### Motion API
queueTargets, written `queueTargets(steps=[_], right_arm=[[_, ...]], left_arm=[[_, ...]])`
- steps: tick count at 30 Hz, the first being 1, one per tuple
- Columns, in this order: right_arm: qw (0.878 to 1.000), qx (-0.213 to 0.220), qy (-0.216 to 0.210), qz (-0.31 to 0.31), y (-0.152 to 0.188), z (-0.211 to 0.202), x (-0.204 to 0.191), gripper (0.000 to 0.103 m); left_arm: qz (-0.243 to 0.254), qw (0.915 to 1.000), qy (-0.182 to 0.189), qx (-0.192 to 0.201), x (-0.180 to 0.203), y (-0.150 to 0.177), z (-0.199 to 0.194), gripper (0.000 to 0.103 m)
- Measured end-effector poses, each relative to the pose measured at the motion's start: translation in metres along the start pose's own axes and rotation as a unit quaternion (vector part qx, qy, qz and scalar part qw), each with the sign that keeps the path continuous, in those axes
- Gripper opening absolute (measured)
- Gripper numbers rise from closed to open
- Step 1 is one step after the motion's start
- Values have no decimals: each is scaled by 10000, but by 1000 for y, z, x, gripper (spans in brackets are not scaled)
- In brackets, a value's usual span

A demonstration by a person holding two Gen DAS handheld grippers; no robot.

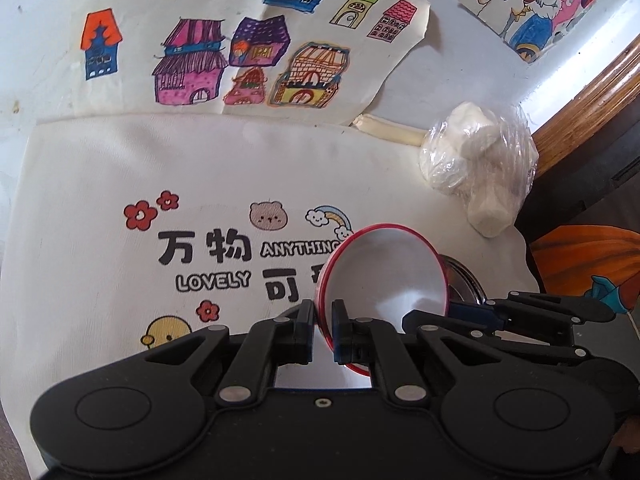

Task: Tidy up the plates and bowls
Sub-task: 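Lift the white bowl with both tools and carry it over the steel bowl, then lower the white bowl into the other white bowl with both tools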

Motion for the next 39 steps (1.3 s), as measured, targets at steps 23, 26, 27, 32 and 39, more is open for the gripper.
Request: queueTargets(steps=[23, 26, 27, 32, 39], right_arm=[[9979, -640, -115, 52, 37, 13, -15, 21], [9971, -749, -160, 41, 41, 16, -17, 22], [9968, -785, -172, 40, 43, 17, -18, 22], [9958, -896, -196, 32, 47, 21, -19, 22], [9951, -973, -188, 59, 47, 23, -18, 22]], left_arm=[[-155, 9989, 37, -445, -14, 35, 6, 8], [-154, 9986, -11, -504, -16, 37, 6, 8], [-158, 9985, -28, -523, -16, 38, 6, 8], [-172, 9981, -69, -586, -18, 39, 8, 8], [-174, 9971, -176, -724, -19, 43, 14, 8]])
Point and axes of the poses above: each gripper's, at about its wrist camera, not at the fingertips, and z roughly the way its jaws point, x to its right, y to its underside, the point moved 9 cm from there along z, roughly the way its jaws point, and after that the axes turned 5 degrees about -x, right-handed, at the moved point
